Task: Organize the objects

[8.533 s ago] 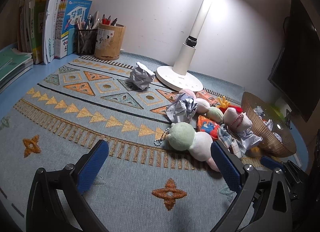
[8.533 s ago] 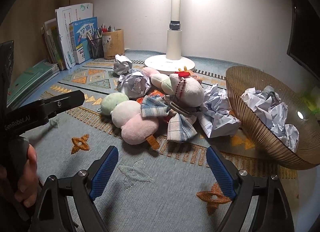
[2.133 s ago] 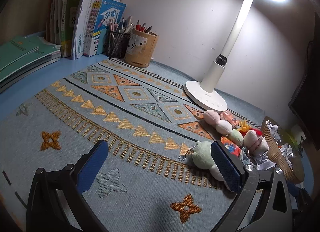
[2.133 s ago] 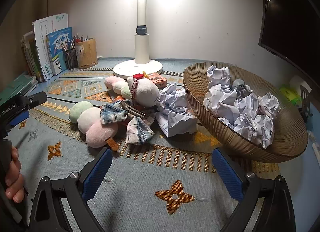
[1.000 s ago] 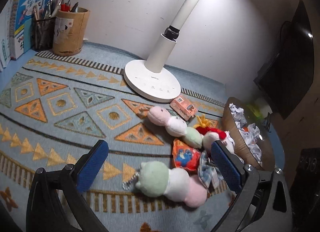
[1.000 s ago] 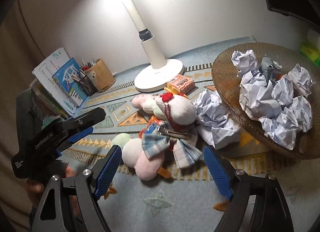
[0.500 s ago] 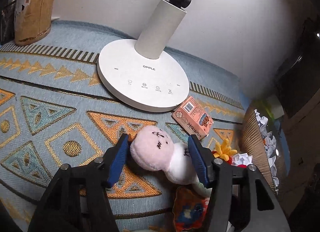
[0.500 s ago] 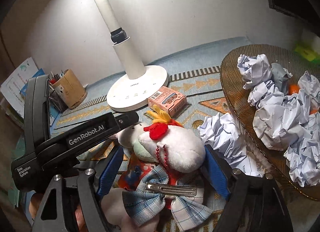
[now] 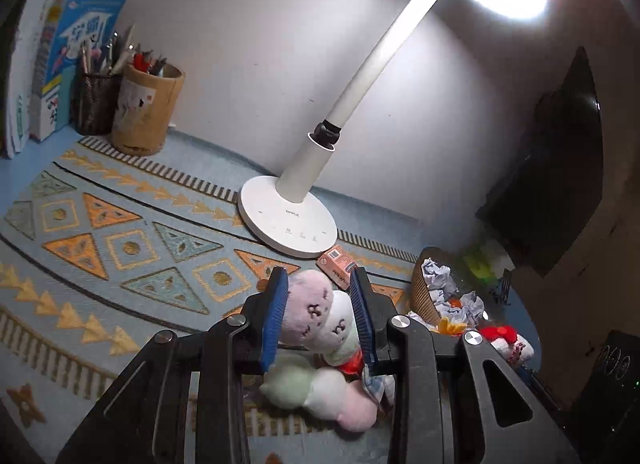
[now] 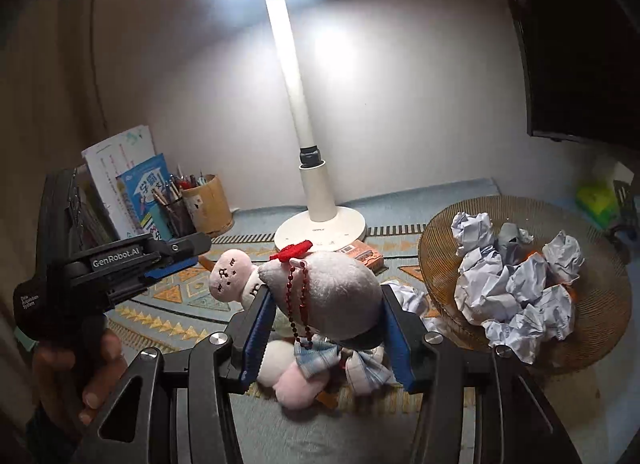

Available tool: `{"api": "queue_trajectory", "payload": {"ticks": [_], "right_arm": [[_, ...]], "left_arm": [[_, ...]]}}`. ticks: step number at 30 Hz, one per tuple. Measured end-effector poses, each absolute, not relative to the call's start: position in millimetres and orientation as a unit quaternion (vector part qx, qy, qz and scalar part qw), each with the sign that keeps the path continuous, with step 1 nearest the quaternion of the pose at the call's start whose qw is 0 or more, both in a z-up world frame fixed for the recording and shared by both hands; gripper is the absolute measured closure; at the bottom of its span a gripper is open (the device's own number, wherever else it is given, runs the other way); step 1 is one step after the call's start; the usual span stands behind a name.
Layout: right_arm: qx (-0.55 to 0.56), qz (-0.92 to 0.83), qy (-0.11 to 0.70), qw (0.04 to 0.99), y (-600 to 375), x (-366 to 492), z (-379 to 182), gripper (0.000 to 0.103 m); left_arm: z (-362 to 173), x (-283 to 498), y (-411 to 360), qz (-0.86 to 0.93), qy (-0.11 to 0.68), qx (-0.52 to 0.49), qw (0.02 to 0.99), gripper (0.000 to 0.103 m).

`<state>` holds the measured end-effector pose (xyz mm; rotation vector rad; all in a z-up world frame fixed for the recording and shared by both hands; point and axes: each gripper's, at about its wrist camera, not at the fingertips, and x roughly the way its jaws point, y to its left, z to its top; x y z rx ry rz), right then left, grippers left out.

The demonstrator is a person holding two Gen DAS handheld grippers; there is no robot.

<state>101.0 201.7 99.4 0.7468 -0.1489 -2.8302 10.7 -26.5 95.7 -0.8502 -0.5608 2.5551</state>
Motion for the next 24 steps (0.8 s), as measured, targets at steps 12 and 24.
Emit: {"api": "queue_trajectory", "payload": {"ticks": [12, 24], "right_arm": [[0.350, -0.932, 0.001, 0.092, 224.1, 114.1, 30.4, 0.050], [0.376, -0.920, -0.018, 0.109, 228.1, 108.2, 24.0, 0.022]], "left_arm": [[28.8, 68.6, -15.8, 0.873, -0.139, -0.431, 0.183, 0.058], [-0.3, 25.0, 3.3, 0.811, -0.267, -0.475, 0.215, 0.054]]}}
